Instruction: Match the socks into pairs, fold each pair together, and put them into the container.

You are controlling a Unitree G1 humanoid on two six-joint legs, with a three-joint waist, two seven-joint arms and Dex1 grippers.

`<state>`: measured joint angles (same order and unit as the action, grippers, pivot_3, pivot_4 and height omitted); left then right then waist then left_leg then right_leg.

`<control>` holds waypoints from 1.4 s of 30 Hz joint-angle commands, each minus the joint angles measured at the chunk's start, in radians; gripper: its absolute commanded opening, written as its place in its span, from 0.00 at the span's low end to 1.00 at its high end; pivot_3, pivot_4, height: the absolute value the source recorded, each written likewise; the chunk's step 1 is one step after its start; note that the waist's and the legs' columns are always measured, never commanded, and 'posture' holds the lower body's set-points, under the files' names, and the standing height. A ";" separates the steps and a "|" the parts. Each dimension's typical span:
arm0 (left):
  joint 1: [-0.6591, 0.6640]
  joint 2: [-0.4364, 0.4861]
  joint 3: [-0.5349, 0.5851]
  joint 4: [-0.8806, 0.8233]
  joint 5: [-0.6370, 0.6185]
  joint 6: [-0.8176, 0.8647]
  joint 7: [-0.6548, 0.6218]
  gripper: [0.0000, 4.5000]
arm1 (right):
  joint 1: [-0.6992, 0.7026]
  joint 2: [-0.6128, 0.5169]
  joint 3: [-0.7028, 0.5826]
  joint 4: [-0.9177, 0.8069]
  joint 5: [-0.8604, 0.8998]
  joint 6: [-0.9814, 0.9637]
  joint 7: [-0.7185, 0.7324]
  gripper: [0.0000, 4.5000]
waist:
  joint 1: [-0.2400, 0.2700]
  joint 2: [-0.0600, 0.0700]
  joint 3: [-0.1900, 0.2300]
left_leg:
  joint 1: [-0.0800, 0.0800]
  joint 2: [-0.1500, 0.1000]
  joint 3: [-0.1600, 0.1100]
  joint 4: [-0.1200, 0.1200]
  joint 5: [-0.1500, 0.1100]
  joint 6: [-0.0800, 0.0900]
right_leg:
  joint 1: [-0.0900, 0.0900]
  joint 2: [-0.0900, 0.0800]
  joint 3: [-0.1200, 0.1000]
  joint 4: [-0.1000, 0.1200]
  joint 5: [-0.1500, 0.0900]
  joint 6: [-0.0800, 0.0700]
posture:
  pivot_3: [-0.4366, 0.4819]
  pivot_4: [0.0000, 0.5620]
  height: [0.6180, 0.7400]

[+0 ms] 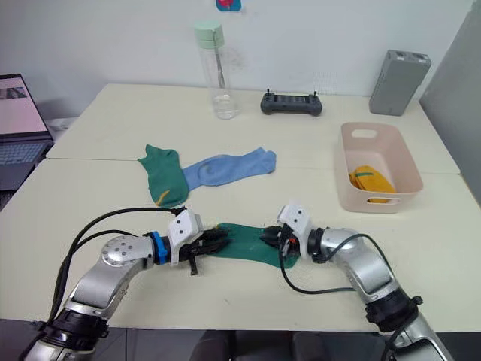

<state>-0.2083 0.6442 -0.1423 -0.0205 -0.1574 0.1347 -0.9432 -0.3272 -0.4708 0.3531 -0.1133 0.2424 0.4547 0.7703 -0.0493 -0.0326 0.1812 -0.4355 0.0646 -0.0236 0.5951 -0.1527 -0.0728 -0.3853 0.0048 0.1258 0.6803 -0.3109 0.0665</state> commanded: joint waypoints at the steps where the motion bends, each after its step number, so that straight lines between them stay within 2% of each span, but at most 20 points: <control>1: 0.031 0.035 0.034 0.028 0.018 -0.048 0.001 0.00 | 0.049 -0.067 -0.059 -0.003 -0.014 -0.039 0.036 0.00 | -0.002 0.000 0.000 | 0.000 0.000 0.000 0.000 0.000 0.000 | 0.000 0.000 0.000 0.000 0.000 0.000 | 0.48 0.27 1.00; 6: 0.063 0.068 0.063 -0.025 -0.039 -0.089 -0.067 0.00 | 0.095 -0.127 -0.135 -0.063 0.065 -0.066 0.124 0.00 | -0.009 0.000 -0.001 | 0.002 0.001 0.000 0.000 0.000 0.000 | 0.001 0.000 0.000 0.001 -0.002 0.002 | 0.48 0.27 1.00; 10: 0.051 0.054 0.047 -0.075 -0.068 -0.064 -0.085 0.00 | 0.090 -0.074 -0.141 -0.127 0.130 -0.029 0.135 0.00 | -0.012 0.000 -0.001 | 0.003 0.001 0.000 0.000 0.000 0.000 | 0.001 0.000 0.000 0.001 -0.001 0.003 | 0.48 0.27 1.00; 15: 0.063 0.076 -0.004 -0.050 0.020 -0.075 -0.075 0.00 | 0.101 -0.060 -0.078 -0.112 0.049 -0.034 0.123 0.00 | -0.008 0.000 -0.001 | 0.002 0.001 0.000 0.000 0.000 0.000 | 0.001 0.001 0.000 0.001 -0.001 0.003 | 0.48 0.27 1.00; 19: 0.077 0.098 0.019 -0.040 0.016 -0.086 -0.082 0.00 | 0.121 -0.109 -0.089 -0.104 0.024 -0.054 0.146 0.00 | -0.005 0.000 -0.001 | 0.002 0.001 0.000 0.000 0.000 0.000 | 0.001 0.000 0.000 0.000 -0.002 0.002 | 0.48 0.27 1.00; 23: 0.093 0.115 0.095 -0.046 -0.061 -0.088 -0.105 0.00 | 0.161 -0.199 -0.150 -0.112 0.033 -0.088 0.188 0.00 | -0.008 0.000 -0.001 | 0.002 0.001 0.000 0.000 0.000 0.000 | 0.001 0.000 0.000 0.001 -0.002 0.002 | 0.48 0.27 1.00; 28: 0.117 0.062 0.310 -0.108 -0.273 0.111 0.016 0.00 | 0.177 -0.178 -0.338 -0.208 0.146 -0.036 0.099 0.00 | -0.010 0.000 0.000 | 0.002 0.002 0.000 0.000 0.000 0.000 | 0.001 0.001 0.000 0.002 -0.002 0.002 | 0.48 0.27 1.00; 31: 0.148 0.008 0.425 -0.120 -0.352 0.202 0.125 0.13 | 0.185 -0.154 -0.372 -0.245 0.155 -0.008 0.042 0.13 | -0.009 0.000 -0.001 | 0.002 0.002 -0.001 0.000 0.000 0.000 | 0.001 0.001 0.000 0.001 -0.002 0.003 | 0.48 0.27 1.00; 32: 0.162 -0.004 0.442 -0.131 -0.369 0.228 0.145 0.20 | 0.186 -0.140 -0.375 -0.251 0.158 0.001 0.022 0.20 | -0.009 0.000 -0.001 | 0.002 0.002 0.000 0.000 0.000 0.000 | 0.001 0.001 0.000 0.001 -0.002 0.003 | 0.48 0.27 1.00; 38: 0.252 0.004 0.384 -0.182 -0.317 0.203 0.107 0.62 | 0.163 -0.096 -0.326 -0.244 0.136 0.009 0.005 0.69 | -0.008 -0.001 -0.001 | 0.002 0.001 0.000 0.000 0.000 0.000 | 0.001 0.000 0.000 0.001 -0.001 0.002 | 0.48 0.27 1.00; 42: 0.226 -0.003 0.431 -0.144 -0.329 0.199 0.137 0.91 | 0.113 -0.077 -0.282 -0.223 0.125 0.009 0.010 1.00 | -0.008 -0.001 -0.001 | 0.002 0.001 0.000 0.000 0.000 0.000 | 0.001 0.000 0.000 0.001 -0.003 -0.001 | 0.48 0.27 1.00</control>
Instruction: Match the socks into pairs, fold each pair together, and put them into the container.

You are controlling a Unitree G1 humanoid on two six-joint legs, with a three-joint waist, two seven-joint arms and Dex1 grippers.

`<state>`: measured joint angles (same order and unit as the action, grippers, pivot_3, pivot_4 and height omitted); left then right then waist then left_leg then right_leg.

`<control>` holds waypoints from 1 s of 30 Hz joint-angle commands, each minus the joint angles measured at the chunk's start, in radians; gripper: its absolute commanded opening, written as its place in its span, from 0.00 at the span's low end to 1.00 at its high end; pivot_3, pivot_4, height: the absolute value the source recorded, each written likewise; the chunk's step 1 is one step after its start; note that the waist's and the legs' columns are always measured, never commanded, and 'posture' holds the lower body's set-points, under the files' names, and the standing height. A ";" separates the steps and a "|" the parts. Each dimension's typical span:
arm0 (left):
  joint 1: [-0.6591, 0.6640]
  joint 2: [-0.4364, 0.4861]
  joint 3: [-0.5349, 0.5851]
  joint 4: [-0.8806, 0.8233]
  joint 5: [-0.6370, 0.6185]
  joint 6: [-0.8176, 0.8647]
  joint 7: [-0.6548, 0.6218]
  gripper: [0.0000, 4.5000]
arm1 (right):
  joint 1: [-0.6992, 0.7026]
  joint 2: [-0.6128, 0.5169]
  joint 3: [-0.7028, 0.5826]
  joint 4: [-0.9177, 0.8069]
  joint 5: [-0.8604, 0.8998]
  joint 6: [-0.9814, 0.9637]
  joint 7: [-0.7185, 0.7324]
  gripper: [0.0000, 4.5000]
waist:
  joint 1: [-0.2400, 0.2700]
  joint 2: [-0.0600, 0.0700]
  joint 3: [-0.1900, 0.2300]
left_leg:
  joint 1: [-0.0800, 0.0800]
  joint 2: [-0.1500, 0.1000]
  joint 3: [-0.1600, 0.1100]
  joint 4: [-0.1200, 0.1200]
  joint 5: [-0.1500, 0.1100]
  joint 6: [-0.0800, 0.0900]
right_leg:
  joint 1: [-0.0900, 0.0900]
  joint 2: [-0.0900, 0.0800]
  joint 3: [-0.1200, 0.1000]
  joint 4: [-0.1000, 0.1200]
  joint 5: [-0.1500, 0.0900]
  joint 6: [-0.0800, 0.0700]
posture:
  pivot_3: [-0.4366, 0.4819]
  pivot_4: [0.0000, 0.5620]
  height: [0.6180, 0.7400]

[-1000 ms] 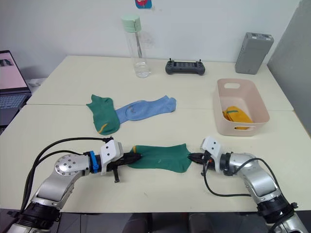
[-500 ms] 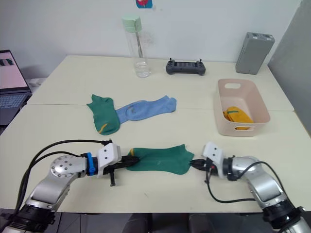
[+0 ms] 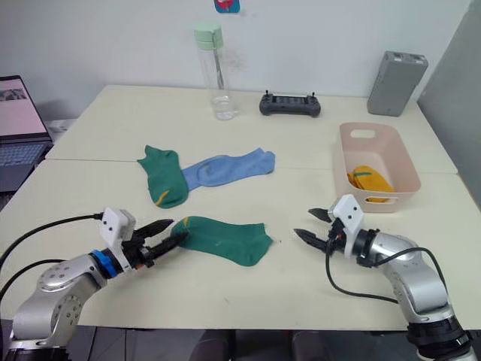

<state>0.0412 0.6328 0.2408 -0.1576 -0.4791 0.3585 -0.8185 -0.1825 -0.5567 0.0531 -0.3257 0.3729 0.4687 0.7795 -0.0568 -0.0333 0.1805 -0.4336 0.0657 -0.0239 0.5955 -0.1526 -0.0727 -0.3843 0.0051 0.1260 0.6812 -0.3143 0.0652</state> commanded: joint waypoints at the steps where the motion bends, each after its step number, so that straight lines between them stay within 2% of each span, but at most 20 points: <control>1: -0.027 0.005 0.062 -0.003 -0.011 -0.023 0.025 0.97 | -0.040 0.019 0.035 -0.010 -0.004 0.008 -0.003 1.00 | 0.000 0.000 0.000 | 0.000 0.000 0.000 0.000 0.000 0.000 | 0.000 0.000 0.000 0.000 0.000 0.000 | 0.48 0.27 1.00; 7: -0.021 -0.012 0.111 -0.016 -0.037 -0.006 0.060 0.99 | -0.078 0.084 0.163 0.027 -0.028 0.075 -0.015 1.00 | -0.001 0.000 0.000 | 0.000 0.000 0.000 0.001 0.000 0.000 | 0.000 0.000 0.000 0.000 0.002 0.003 | 0.48 0.27 1.00; 10: -0.013 0.007 0.130 -0.029 -0.040 -0.006 0.058 1.00 | -0.109 0.122 0.200 0.077 -0.041 0.093 -0.019 0.87 | -0.001 0.000 0.000 | 0.000 0.000 0.000 0.000 0.000 0.000 | 0.000 0.000 0.000 0.000 0.003 0.000 | 0.48 0.27 1.00; 14: -0.022 0.030 0.166 0.007 -0.029 -0.023 0.065 1.00 | -0.134 0.134 0.257 0.131 -0.078 0.082 0.004 0.54 | -0.001 0.000 0.000 | 0.000 0.000 0.000 0.000 0.000 0.000 | -0.001 0.000 -0.001 0.000 0.003 0.001 | 0.48 0.27 1.00; 20: -0.037 0.054 0.195 0.027 -0.021 -0.031 0.074 1.00 | -0.137 0.126 0.261 0.143 -0.071 0.086 0.041 0.04 | 0.000 0.000 0.000 | 0.000 0.000 0.000 0.000 0.000 0.000 | -0.001 0.000 0.000 0.000 0.002 0.001 | 0.48 0.27 1.00; 21: -0.038 0.056 0.196 0.029 -0.018 -0.033 0.078 1.00 | -0.136 0.122 0.257 0.143 -0.070 0.086 0.046 0.00 | 0.000 0.000 0.000 | 0.000 0.000 0.000 0.000 0.000 0.000 | -0.001 0.000 0.000 0.000 0.002 0.001 | 0.48 0.27 1.00; 25: -0.037 0.056 0.196 0.024 -0.019 -0.035 0.081 1.00 | -0.122 0.083 0.221 0.132 -0.061 0.085 0.064 0.00 | 0.000 0.000 0.000 | 0.000 0.000 0.000 0.000 0.000 0.000 | -0.001 0.000 -0.001 0.000 0.002 0.001 | 0.48 0.27 1.00; 30: -0.027 0.062 0.203 0.024 -0.017 -0.036 0.084 1.00 | -0.098 -0.022 0.153 0.125 -0.038 0.091 0.126 0.00 | 0.000 0.000 0.000 | 0.000 0.000 0.000 0.000 0.000 0.000 | -0.001 0.000 0.000 0.000 0.002 0.001 | 0.48 0.27 1.00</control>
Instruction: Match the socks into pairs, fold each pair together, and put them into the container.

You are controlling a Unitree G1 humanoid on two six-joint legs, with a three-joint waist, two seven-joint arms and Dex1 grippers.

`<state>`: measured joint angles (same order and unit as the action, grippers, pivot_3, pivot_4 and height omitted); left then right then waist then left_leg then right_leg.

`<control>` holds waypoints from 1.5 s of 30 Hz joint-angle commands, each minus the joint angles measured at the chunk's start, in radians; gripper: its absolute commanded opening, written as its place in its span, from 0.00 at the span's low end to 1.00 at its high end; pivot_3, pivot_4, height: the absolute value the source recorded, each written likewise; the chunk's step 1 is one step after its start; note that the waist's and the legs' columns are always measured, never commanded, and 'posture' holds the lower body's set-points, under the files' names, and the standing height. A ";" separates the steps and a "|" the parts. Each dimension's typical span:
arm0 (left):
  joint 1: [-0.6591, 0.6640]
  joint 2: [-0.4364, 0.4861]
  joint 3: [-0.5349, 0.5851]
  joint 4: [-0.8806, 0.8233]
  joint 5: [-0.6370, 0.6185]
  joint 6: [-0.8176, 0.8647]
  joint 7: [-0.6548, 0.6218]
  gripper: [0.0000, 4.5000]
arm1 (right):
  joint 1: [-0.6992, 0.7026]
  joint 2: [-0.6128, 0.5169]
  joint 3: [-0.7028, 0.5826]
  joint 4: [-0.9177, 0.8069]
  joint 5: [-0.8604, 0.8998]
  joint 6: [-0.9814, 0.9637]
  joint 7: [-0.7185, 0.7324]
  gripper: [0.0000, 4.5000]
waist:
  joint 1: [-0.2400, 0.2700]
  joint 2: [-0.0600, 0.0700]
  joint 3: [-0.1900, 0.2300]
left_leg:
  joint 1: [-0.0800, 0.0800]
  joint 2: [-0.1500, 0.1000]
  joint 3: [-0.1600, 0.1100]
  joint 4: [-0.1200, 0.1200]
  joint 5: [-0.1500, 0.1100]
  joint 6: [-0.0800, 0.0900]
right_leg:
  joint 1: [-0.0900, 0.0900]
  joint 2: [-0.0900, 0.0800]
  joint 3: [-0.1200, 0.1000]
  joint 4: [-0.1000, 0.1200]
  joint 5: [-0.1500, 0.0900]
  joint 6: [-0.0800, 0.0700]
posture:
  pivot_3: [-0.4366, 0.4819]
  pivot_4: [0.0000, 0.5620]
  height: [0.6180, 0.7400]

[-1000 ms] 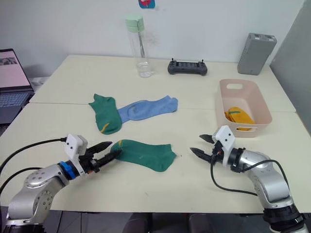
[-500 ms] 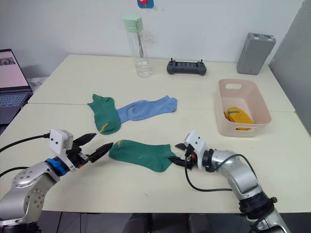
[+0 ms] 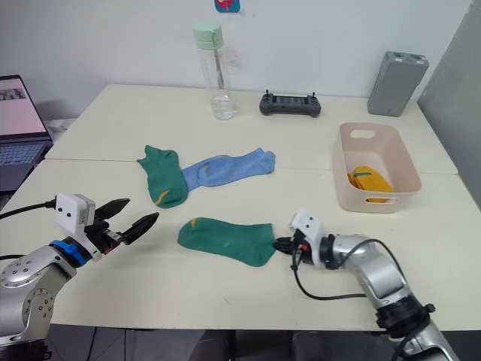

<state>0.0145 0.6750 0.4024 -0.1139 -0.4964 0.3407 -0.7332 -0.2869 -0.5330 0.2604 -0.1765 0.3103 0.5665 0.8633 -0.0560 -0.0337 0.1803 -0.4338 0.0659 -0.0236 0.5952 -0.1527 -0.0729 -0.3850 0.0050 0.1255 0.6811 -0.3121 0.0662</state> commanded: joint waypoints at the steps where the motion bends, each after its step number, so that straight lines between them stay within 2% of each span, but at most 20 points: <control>1: -0.004 0.020 0.036 -0.016 0.002 -0.021 -0.002 1.00 | 0.004 -0.064 -0.060 -0.008 0.019 -0.019 0.055 0.00 | -0.001 0.000 0.000 | 0.000 0.000 0.000 0.000 0.000 0.000 | 0.000 0.000 0.000 0.000 0.000 0.000 | 0.48 0.27 1.00; 7: -0.030 0.016 0.013 -0.009 0.011 -0.021 -0.001 1.00 | -0.023 -0.084 -0.076 0.032 0.014 -0.049 0.083 0.00 | -0.001 0.000 0.000 | 0.000 0.000 0.000 0.000 0.000 0.000 | 0.000 0.000 0.000 0.000 -0.001 0.001 | 0.48 0.27 1.00; 8: -0.029 0.016 0.013 -0.009 0.013 -0.022 -0.003 1.00 | -0.022 -0.079 -0.097 0.026 0.028 -0.044 0.077 0.10 | -0.002 0.000 0.000 | 0.000 0.000 0.000 0.000 0.000 0.000 | 0.000 0.000 0.000 0.000 0.000 0.001 | 0.48 0.27 1.00; 10: -0.021 0.020 0.020 -0.010 0.017 -0.024 -0.007 1.00 | -0.010 -0.101 -0.136 0.005 0.041 -0.047 0.083 0.21 | -0.002 0.000 0.000 | 0.000 0.000 0.001 0.000 0.000 0.000 | 0.000 0.000 0.001 0.000 0.000 0.001 | 0.48 0.27 1.00; 12: -0.001 0.027 0.038 -0.011 0.020 -0.029 -0.013 1.00 | 0.020 -0.151 -0.179 -0.025 0.045 -0.068 0.103 0.36 | -0.001 0.000 0.000 | 0.000 0.000 0.001 0.000 0.000 0.000 | 0.000 0.000 0.000 0.000 0.000 0.001 | 0.48 0.27 1.00; 15: 0.041 0.041 0.074 0.003 0.022 -0.041 -0.021 1.00 | 0.044 -0.193 -0.270 -0.082 0.070 -0.098 0.104 0.61 | -0.001 0.000 0.000 | 0.000 0.000 0.000 -0.001 0.000 0.000 | 0.000 0.000 0.000 0.000 -0.001 0.000 | 0.48 0.27 1.00; 19: 0.128 0.023 0.118 -0.015 0.018 -0.051 -0.018 1.00 | -0.011 -0.141 -0.349 -0.172 0.125 -0.097 0.024 0.94 | -0.013 0.000 0.000 | 0.001 0.001 0.001 -0.001 0.000 0.000 | -0.001 0.000 0.000 0.000 -0.001 0.000 | 0.48 0.27 1.00; 20: 0.150 0.018 0.121 -0.023 0.020 -0.054 -0.017 1.00 | -0.024 -0.126 -0.350 -0.189 0.127 -0.091 0.005 1.00 | -0.017 0.000 0.000 | 0.001 0.001 0.001 -0.001 0.000 0.000 | -0.001 0.000 0.000 0.001 -0.001 0.000 | 0.48 0.27 1.00; 24: 0.185 -0.015 0.107 -0.032 0.037 -0.080 0.008 1.00 | -0.054 -0.071 -0.283 -0.212 0.095 -0.078 -0.052 1.00 | -0.019 -0.002 -0.001 | 0.001 0.001 0.001 -0.001 0.000 0.000 | -0.001 0.000 0.000 0.000 -0.002 -0.002 | 0.48 0.27 1.00; 28: 0.088 -0.040 -0.011 -0.034 0.104 -0.115 0.035 1.00 | -0.076 -0.008 -0.203 -0.210 0.060 -0.096 -0.088 1.00 | 0.003 -0.003 -0.002 | 0.001 0.001 0.001 -0.001 0.000 0.000 | -0.003 -0.001 0.000 0.000 -0.003 -0.004 | 0.48 0.27 1.00; 32: -0.027 -0.029 -0.150 0.069 0.278 -0.255 0.055 1.00 | -0.097 0.035 -0.164 -0.231 0.053 -0.086 -0.112 1.00 | 0.010 -0.003 -0.002 | 0.001 -0.001 0.002 0.000 0.000 0.000 | -0.001 -0.002 0.001 0.000 -0.002 -0.004 | 0.48 0.27 1.00; 35: -0.117 -0.038 -0.213 0.161 0.366 -0.307 0.103 1.00 | -0.104 0.050 -0.153 -0.245 0.062 -0.073 -0.121 1.00 | 0.008 -0.003 -0.002 | 0.000 -0.001 0.003 0.000 0.000 0.000 | 0.001 -0.003 0.001 -0.001 0.002 -0.003 | 0.48 0.27 1.00; 40: -0.253 -0.048 -0.296 0.317 0.479 -0.355 0.173 1.00 | -0.108 0.052 -0.144 -0.249 0.054 -0.066 -0.133 1.00 | 0.006 -0.003 -0.002 | -0.001 0.000 0.001 -0.002 0.000 0.000 | -0.001 0.000 -0.001 0.000 0.002 -0.003 | 0.48 0.27 1.00; 44: -0.312 -0.050 -0.324 0.415 0.517 -0.398 0.204 1.00 | -0.104 0.050 -0.148 -0.263 0.056 -0.051 -0.149 1.00 | 0.004 -0.003 -0.002 | -0.001 0.000 0.001 -0.002 0.000 0.000 | -0.001 0.000 -0.001 0.000 0.002 -0.003 | 0.48 0.27 1.00; 45: -0.322 -0.051 -0.328 0.435 0.520 -0.406 0.206 0.92 | -0.103 0.049 -0.149 -0.266 0.056 -0.048 -0.152 1.00 | 0.004 -0.003 -0.002 | -0.001 0.000 0.001 -0.002 0.000 0.000 | 0.000 0.000 -0.001 0.000 0.002 -0.003 | 0.48 0.27 1.00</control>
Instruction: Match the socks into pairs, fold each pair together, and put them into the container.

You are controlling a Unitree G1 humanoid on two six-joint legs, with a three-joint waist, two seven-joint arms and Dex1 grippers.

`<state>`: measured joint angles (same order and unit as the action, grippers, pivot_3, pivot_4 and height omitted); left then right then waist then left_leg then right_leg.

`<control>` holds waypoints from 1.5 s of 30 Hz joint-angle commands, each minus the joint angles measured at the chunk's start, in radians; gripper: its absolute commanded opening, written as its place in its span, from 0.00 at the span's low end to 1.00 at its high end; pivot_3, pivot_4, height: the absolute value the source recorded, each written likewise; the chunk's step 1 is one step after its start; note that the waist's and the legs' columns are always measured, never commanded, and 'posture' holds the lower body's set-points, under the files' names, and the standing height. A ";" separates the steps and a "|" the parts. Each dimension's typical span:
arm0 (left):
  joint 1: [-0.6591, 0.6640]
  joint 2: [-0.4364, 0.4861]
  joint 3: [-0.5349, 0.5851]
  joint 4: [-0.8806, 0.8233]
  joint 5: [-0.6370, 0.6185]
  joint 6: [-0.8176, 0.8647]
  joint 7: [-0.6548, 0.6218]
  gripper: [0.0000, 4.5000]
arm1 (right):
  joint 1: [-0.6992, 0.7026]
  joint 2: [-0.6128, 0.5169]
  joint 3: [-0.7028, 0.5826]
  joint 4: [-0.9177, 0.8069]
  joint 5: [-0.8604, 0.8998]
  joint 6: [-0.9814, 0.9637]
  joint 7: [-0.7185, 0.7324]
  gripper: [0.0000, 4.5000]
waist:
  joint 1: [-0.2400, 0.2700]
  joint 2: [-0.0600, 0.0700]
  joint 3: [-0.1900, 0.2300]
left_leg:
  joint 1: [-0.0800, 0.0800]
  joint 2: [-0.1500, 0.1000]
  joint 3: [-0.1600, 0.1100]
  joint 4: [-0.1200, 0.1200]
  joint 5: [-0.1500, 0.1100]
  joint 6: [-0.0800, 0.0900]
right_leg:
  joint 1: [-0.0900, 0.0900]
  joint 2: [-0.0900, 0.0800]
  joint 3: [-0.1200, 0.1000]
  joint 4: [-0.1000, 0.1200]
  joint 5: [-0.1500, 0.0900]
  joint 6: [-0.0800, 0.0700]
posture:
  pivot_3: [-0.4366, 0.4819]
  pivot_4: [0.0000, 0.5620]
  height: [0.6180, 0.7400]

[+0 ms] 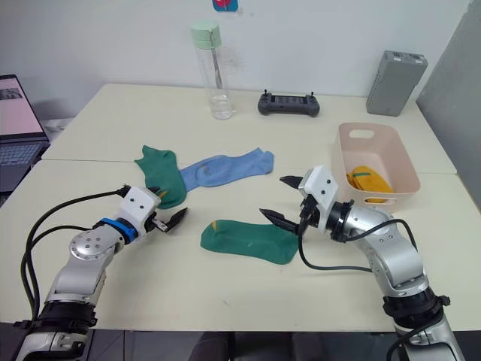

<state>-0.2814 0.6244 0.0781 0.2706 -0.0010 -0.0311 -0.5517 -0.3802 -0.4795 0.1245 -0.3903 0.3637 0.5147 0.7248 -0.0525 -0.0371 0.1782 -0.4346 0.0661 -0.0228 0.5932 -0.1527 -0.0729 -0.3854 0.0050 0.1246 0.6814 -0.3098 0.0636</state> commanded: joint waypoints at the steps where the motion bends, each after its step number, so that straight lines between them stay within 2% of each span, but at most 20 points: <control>1: -0.036 -0.002 -0.006 0.069 0.026 -0.037 0.025 0.88 | -0.010 -0.006 -0.013 -0.055 0.003 0.007 -0.017 1.00 | 0.000 0.000 0.000 | 0.000 0.000 0.000 0.000 0.000 0.000 | 0.000 0.000 0.000 0.000 0.000 0.000 | 0.48 0.27 1.00; 13: -0.083 -0.034 0.018 0.140 -0.009 -0.064 0.033 0.02 | -0.013 -0.012 -0.027 -0.073 0.016 0.043 -0.033 1.00 | -0.001 0.000 0.000 | 0.000 0.000 0.000 0.001 0.000 0.000 | 0.001 0.000 0.000 0.000 0.001 0.001 | 0.48 0.27 1.00; 17: -0.069 -0.043 0.045 0.099 -0.053 -0.049 0.022 0.01 | -0.019 -0.006 -0.025 -0.069 0.020 0.045 -0.035 1.00 | -0.001 0.000 0.000 | 0.000 0.000 0.000 0.001 0.000 0.000 | 0.001 0.000 0.000 0.000 0.001 0.001 | 0.48 0.27 1.00; 22: -0.047 -0.058 0.124 -0.027 -0.196 -0.004 -0.020 0.01 | -0.023 -0.007 -0.022 -0.068 0.028 0.046 -0.030 1.00 | -0.001 0.000 0.000 | 0.000 0.000 0.000 0.001 0.000 0.000 | 0.001 0.000 0.000 0.000 0.001 0.001 | 0.48 0.27 1.00; 29: 0.028 -0.019 0.124 -0.309 -0.347 0.227 -0.125 0.01 | -0.035 -0.031 -0.034 -0.042 0.035 0.037 0.008 1.00 | -0.004 0.000 0.000 | 0.000 0.000 0.000 0.001 0.000 0.000 | 0.001 0.000 0.000 0.000 0.001 0.001 | 0.48 0.27 1.00; 33: 0.038 -0.006 0.106 -0.376 -0.352 0.298 -0.143 0.01 | -0.042 -0.034 -0.034 -0.029 0.032 0.030 0.019 1.00 | -0.004 0.000 0.000 | 0.000 0.000 -0.001 0.001 0.000 0.000 | 0.001 0.000 0.000 0.000 0.001 0.001 | 0.48 0.27 1.00; 45: -0.007 0.017 0.107 -0.237 -0.238 0.285 -0.094 0.01 | -0.035 -0.024 -0.027 -0.029 0.025 0.025 0.021 1.00 | -0.004 0.000 0.000 | 0.000 0.000 -0.001 0.001 0.000 0.000 | 0.001 0.000 0.000 0.000 0.000 0.001 | 0.48 0.27 1.00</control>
<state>-0.2726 0.6282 0.1661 0.0326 -0.2436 0.2724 -0.6510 -0.4078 -0.5028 0.1101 -0.3908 0.3762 0.5559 0.7444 -0.0566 -0.0371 0.1782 -0.4345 0.0660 -0.0234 0.5945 -0.1525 -0.0728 -0.3845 0.0051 0.1246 0.6812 -0.3094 0.0646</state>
